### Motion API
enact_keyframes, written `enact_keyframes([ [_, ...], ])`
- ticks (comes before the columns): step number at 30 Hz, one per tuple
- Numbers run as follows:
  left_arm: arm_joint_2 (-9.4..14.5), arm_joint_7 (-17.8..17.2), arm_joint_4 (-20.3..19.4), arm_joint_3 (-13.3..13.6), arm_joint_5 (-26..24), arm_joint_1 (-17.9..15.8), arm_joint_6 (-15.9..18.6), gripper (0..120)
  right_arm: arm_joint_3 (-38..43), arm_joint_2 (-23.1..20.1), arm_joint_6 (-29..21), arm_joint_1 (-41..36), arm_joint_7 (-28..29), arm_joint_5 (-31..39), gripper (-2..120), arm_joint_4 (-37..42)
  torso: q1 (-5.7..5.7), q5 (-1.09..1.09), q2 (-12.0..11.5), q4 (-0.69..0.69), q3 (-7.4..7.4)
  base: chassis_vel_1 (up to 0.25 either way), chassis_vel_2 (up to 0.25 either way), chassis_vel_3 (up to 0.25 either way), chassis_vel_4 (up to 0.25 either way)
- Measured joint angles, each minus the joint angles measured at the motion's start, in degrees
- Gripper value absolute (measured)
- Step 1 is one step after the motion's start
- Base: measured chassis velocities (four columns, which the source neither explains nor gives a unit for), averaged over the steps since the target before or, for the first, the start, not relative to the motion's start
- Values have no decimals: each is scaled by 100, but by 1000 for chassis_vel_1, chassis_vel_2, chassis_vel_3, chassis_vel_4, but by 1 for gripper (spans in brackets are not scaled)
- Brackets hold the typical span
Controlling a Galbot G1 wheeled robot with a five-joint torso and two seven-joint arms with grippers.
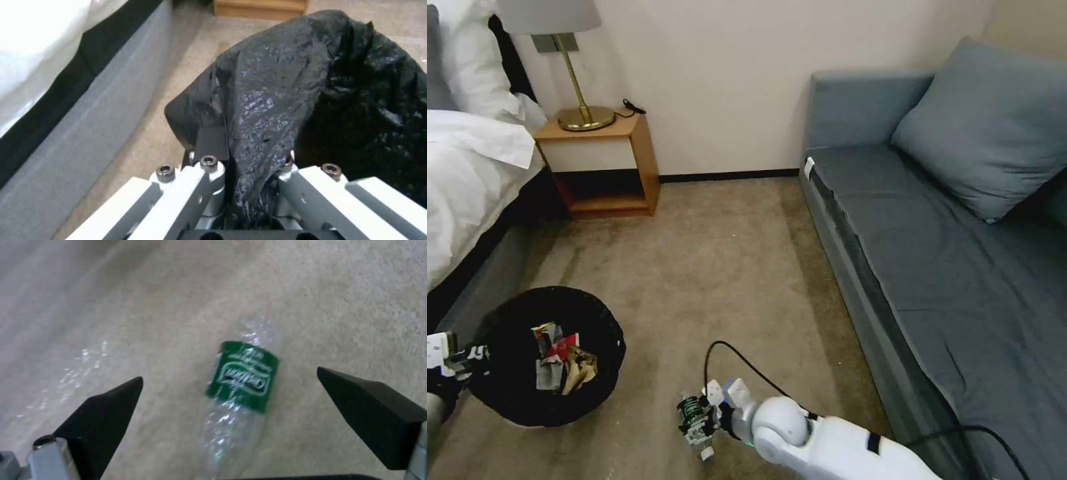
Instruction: Pick up the trash bin, then pick up the garbage on the floor and place it into the trash bin.
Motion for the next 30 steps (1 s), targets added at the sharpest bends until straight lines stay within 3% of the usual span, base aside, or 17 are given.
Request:
enact_keyframes([
  [11, -22, 3, 9, 39, 53, 16, -54, 7, -131, 403, -355, 342, -9, 560, 100, -512, 0, 0, 0, -1, 0, 0, 0, 0, 0],
  [20, 20, 6, -3, 4, 42, 46, -52, 7, -19, 1039, -445, 283, -23, 47, 100, -1387, 0, 0, 0, -1, 0, 0, 0, 0, 0],
  [30, 51, 6, -13, -40, 16, 53, -42, 7, 63, 1292, -566, 143, -26, -228, 97, -1741, 0, 0, 0, -1, 0, 0, 0, 0, 0],
])
